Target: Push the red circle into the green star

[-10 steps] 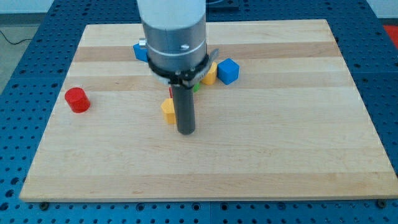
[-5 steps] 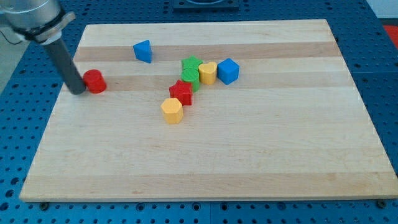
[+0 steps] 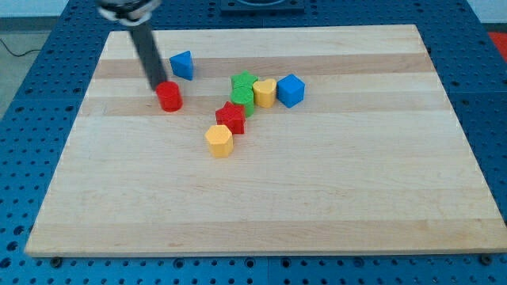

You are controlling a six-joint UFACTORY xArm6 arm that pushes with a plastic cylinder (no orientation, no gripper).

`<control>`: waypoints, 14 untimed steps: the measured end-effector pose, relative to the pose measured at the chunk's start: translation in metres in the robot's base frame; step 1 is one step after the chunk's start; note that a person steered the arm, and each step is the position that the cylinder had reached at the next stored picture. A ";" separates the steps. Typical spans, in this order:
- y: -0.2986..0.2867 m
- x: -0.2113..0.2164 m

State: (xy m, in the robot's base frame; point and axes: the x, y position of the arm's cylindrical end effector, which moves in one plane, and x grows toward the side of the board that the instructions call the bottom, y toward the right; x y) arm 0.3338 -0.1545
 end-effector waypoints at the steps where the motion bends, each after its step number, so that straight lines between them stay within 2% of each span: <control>1: -0.009 -0.001; 2: -0.088 -0.001; 3: -0.121 0.019; 4: -0.083 0.031; 5: -0.017 0.031; 6: 0.009 0.031; 8: 0.001 0.079; 9: 0.017 0.082; 11: 0.061 0.039; 12: 0.046 0.045; 13: 0.008 0.029; 14: 0.004 0.001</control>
State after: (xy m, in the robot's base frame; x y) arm 0.3343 -0.1503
